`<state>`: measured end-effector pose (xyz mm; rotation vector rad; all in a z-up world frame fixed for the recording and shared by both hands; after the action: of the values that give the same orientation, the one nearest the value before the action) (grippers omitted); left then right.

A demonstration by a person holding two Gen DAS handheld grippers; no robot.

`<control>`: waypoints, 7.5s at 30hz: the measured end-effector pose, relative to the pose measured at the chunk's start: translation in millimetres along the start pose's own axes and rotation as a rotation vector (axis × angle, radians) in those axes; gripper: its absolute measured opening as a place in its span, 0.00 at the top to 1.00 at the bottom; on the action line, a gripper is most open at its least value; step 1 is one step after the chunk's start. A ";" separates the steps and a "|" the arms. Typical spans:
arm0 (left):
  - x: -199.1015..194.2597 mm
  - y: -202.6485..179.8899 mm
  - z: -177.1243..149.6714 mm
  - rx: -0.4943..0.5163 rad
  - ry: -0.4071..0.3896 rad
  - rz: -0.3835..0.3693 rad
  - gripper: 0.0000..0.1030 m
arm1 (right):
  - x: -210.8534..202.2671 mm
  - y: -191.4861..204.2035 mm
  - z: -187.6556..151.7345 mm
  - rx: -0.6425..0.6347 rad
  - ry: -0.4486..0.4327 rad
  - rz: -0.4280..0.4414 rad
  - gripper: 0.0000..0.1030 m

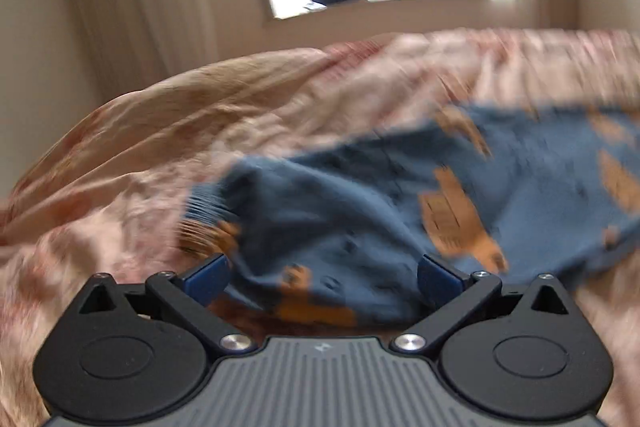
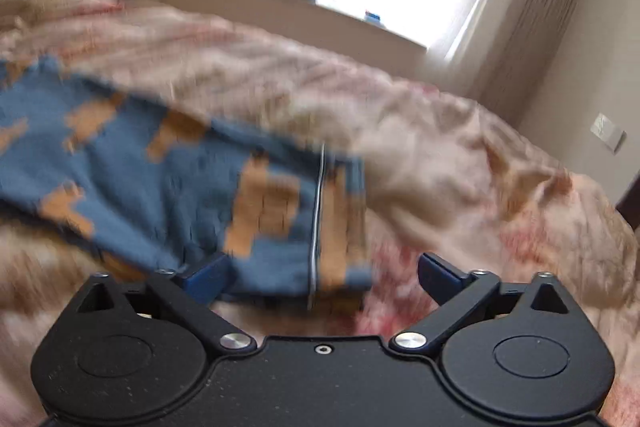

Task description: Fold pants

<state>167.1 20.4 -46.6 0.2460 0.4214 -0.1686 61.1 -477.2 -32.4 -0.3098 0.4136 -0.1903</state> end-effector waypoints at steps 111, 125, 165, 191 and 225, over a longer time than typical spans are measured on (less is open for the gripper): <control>15.1 43.3 -49.6 -0.537 -0.142 0.300 0.12 | 140.5 273.5 122.3 -0.231 0.134 0.523 0.03; 34.3 -44.1 9.5 -0.191 -0.089 0.151 0.03 | 191.0 265.0 173.0 0.270 0.197 0.810 0.25; -4.3 -177.3 51.1 0.156 -0.040 0.047 0.00 | -45.2 -59.3 -39.7 0.596 -0.176 0.066 0.01; 104.4 -429.5 114.4 0.150 0.140 -0.613 0.00 | 5.4 -52.3 -67.3 1.042 -0.060 0.140 0.14; 90.4 -395.1 119.9 -0.243 0.506 -0.834 0.52 | -2.9 80.3 -0.6 -0.119 -0.139 0.020 0.86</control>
<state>210.6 -399.9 -58.2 -0.1490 1.0278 -0.8772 67.7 -401.5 -58.6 -0.4329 0.2911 -0.1240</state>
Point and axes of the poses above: each gripper's, at about its wrist camera, not at the fingertips, and x roughly the way its jaws point, y to its left, z to its top, the point moved 6 cm from there along x, roughly the way its jaws point, and after that the axes turned 13 degrees about -y, right-handed, at the moved point
